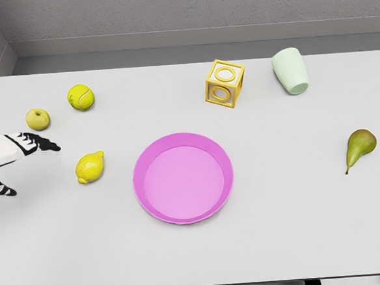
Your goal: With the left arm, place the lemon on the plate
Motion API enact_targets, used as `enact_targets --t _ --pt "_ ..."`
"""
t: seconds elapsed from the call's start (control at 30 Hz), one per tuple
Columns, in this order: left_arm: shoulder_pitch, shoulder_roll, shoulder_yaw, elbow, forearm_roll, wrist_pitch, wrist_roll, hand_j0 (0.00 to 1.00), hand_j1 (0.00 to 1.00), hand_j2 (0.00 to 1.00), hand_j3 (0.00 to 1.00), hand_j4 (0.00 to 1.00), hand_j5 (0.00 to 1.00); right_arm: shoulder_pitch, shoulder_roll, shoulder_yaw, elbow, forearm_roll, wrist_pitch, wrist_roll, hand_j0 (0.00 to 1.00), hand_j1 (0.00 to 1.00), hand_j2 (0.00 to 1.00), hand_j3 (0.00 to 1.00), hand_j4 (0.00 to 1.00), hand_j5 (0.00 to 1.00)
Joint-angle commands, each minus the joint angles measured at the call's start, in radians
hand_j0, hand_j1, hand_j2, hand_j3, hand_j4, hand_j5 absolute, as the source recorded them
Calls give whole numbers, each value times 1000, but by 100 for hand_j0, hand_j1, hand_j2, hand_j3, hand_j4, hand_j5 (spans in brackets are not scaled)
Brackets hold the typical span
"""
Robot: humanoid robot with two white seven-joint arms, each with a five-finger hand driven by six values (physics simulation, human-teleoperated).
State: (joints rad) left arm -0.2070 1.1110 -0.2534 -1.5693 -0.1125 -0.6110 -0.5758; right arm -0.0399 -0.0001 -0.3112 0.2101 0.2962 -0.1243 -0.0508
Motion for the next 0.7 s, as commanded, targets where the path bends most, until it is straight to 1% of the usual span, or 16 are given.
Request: enact_targets --t 0.0,0.03,0.1,0.17,0.2,0.27,0.37,0.43,0.57,0.67 --pt "-22 -7 -125 5 -10 0 -12 100 100 100 100 100 100 0 0 0 0 0 0 0 100 100 100 100 100 100" --pt "-74 -11 -179 5 -21 0 -12 100 100 100 100 100 100 0 0 0 0 0 0 0 100 100 100 100 100 100" --pt "-155 -48 -253 6 -59 0 -12 100 100 100 100 100 100 0 0 0 0 0 0 0 100 100 100 100 100 100" --pt "-227 -109 -314 12 -110 0 -12 100 100 100 100 100 100 0 0 0 0 0 0 0 100 100 100 100 100 100" --pt "-264 -146 -360 18 -140 0 -15 100 100 100 100 100 100 0 0 0 0 0 0 0 100 100 100 100 100 100" --pt "-322 -221 -403 115 -187 0 -15 100 100 100 100 100 100 0 0 0 0 0 0 0 100 100 100 100 100 100" --pt "-327 -257 -405 130 -245 0 -15 100 100 100 100 100 100 0 0 1 0 0 0 0 100 100 100 100 100 100" --pt "-331 -263 -405 134 -249 0 -15 100 100 100 100 100 100 0 0 0 0 0 0 0 100 100 100 100 100 100" --pt "-348 -278 -405 180 -251 0 -15 100 100 100 100 100 100 0 0 0 0 0 0 0 100 100 100 100 100 100" --pt "-354 -295 -405 178 -256 0 -15 100 100 100 100 100 100 0 0 0 0 0 0 0 100 100 100 100 100 100"
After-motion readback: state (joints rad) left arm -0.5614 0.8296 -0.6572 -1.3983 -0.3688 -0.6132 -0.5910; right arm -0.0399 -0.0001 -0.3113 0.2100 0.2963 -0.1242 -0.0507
